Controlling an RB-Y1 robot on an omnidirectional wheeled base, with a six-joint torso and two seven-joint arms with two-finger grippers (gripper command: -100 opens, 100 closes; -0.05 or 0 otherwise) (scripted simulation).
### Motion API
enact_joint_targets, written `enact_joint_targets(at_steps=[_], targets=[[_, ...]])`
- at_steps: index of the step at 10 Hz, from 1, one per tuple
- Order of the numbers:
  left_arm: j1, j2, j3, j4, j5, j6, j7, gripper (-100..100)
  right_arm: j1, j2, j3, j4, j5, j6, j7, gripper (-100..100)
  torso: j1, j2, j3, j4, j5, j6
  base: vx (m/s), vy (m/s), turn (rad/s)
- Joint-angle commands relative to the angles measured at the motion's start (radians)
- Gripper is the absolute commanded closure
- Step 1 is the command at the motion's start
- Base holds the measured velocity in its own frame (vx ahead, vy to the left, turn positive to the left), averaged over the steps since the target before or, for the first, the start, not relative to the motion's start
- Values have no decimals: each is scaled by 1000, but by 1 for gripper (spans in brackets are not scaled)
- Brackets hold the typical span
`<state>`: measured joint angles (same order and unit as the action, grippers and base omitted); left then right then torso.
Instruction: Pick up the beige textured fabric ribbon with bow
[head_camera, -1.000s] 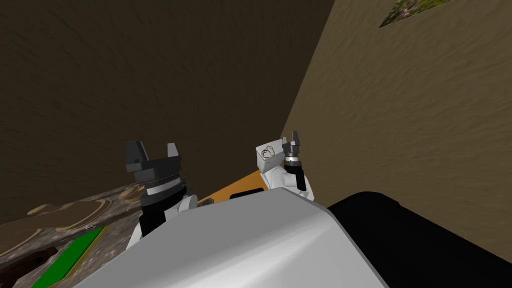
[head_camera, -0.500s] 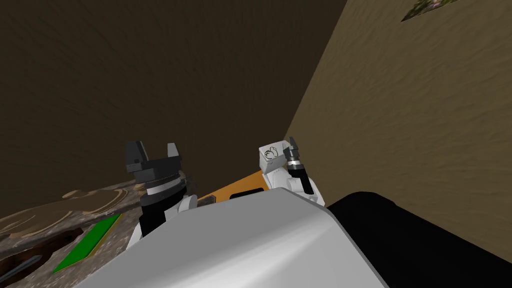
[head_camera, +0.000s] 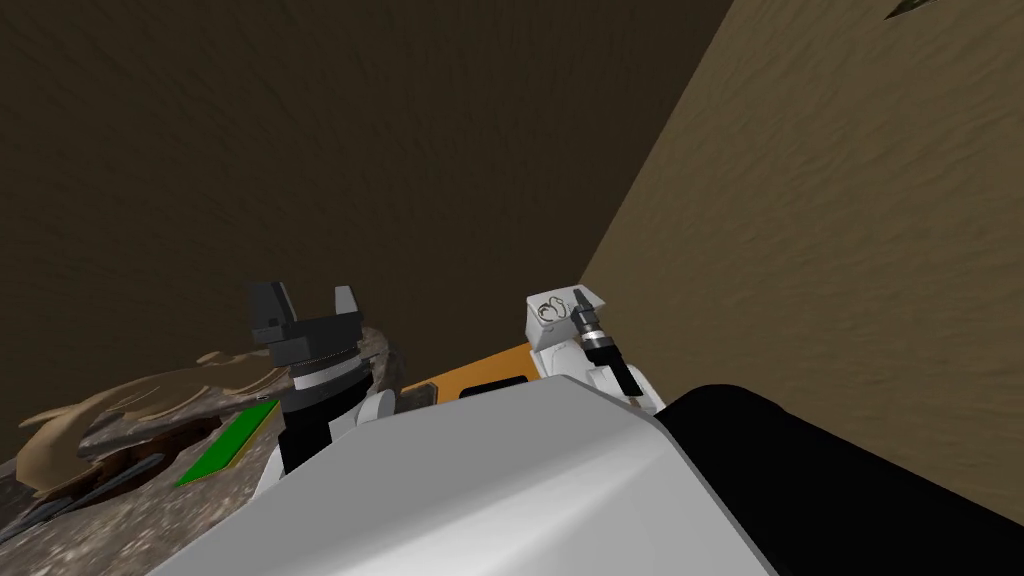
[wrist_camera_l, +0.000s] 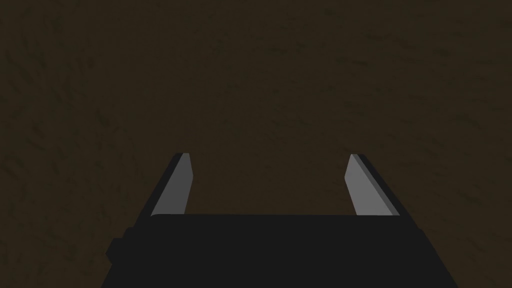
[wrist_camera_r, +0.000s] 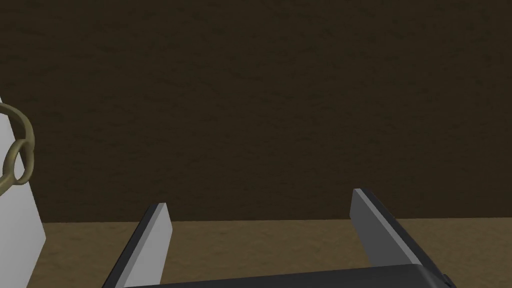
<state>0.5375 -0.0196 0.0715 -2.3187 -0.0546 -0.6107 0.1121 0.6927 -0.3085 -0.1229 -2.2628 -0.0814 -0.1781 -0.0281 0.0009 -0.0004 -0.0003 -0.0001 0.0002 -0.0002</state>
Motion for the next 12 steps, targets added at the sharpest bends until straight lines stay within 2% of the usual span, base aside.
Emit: enact_joint_targets(at_steps=[1, 4, 5, 7, 8, 10, 11, 12], targets=[[0, 0, 0, 0, 0, 0, 0, 0, 31, -30, -10, 0, -8, 22, 5, -100, 0, 0, 0, 0, 0, 0, 11, 12, 71], [0, 0, 0, 0, 0, 0, 0, 0, 135, -132, -36, 20, -33, 112, 42, -100, 0, -1, 0, 0, 0, 0, 21, 18, 208], [0, 0, 0, 0, 0, 0, 0, 0, 148, -141, -36, 20, -33, 116, 42, -100, 0, -1, -1, 0, 0, 0, 17, 13, 76], [0, 0, 0, 0, 0, 0, 0, 0, 211, -212, -53, 31, -49, 177, 67, -100, 0, 0, 0, 0, 0, 0, 22, 21, 189], [0, 0, 0, 0, 0, 0, 0, 0, 226, -216, -53, 31, -49, 181, 67, -100, 0, -1, -1, 0, 0, 0, 26, 10, 78], [0, 0, 0, 0, 0, 0, 0, 0, 289, -284, -68, 39, -62, 244, 89, -100, 0, -1, 0, 0, 0, 0, 28, 20, 167], [0, 0, 0, 0, 0, 0, 0, 0, 299, -292, -68, 39, -62, 244, 89, -100, 0, -2, -1, 0, 0, 0, 27, 13, 56], [0, 0, 0, 0, 0, 0, 0, 0, 334, -329, -74, 42, -67, 274, 100, -100, 0, -1, -1, 0, 0, 1, 28, 11, 153]])
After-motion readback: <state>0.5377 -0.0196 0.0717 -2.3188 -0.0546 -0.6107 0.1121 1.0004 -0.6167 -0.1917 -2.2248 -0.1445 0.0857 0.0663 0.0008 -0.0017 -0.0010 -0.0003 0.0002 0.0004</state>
